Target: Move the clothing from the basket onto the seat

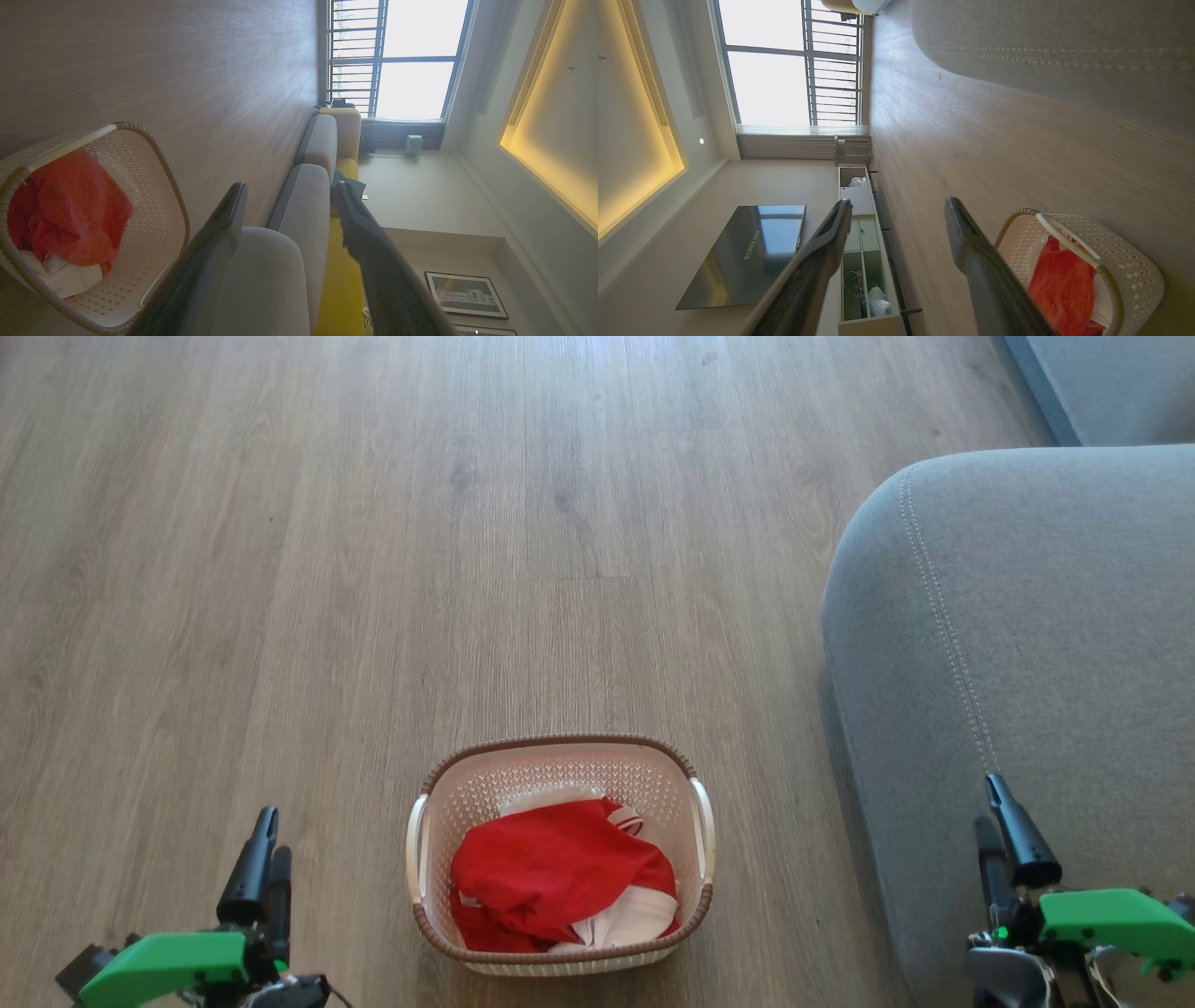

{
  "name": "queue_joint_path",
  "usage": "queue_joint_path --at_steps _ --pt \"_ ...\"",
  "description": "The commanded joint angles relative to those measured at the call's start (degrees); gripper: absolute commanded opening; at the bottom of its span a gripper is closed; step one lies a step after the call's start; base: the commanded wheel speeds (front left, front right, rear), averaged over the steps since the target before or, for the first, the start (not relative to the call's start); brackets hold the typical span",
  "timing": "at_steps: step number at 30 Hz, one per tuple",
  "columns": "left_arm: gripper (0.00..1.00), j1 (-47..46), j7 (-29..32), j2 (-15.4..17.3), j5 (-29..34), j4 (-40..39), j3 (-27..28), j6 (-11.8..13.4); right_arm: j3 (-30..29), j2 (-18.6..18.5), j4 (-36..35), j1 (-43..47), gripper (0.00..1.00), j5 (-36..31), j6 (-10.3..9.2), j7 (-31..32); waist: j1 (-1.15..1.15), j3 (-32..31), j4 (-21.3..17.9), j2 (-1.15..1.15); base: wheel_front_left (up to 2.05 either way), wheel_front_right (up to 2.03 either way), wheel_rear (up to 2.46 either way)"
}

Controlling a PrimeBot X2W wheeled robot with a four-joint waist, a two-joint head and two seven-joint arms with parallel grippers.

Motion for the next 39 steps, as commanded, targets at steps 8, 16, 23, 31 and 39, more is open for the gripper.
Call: queue_joint_path --at_steps 8,16,23,31,39 --pt "1.00 -3.43 -1.79 0.40 3.48 -3.84 2.66 -0.14 -0.23 -0.42 -4.83 -4.23 1.00 -7.05 0.02 -1.77 0.00 0.07 0.17 0.00 0.00 0.00 0.00" --pt "1.00 -4.31 -3.13 0.45 9.03 -6.84 4.74 -0.18 0.31 -0.45 -8.50 -5.31 1.00 -14.96 0.03 -3.12 0.00 0.13 0.30 0.00 0.00 0.00 0.00" --pt "1.00 -4.33 -4.31 0.50 13.32 -10.25 4.33 -0.15 1.50 -0.48 -11.68 -6.14 1.00 -21.89 0.03 -4.31 0.00 0.21 0.39 0.00 0.00 0.00 0.00" --pt "1.00 -4.95 -5.65 0.55 21.82 -16.71 3.31 5.11 3.19 -0.76 -15.20 -6.96 1.00 -29.76 0.03 -5.66 0.00 0.46 0.42 0.00 0.00 0.00 0.00" --pt "1.00 -4.24 -6.99 0.60 33.44 -21.97 -2.80 11.03 4.95 -1.36 -16.98 -7.36 1.00 -37.27 0.03 -7.01 0.00 0.47 0.40 0.00 0.00 0.00 0.00"
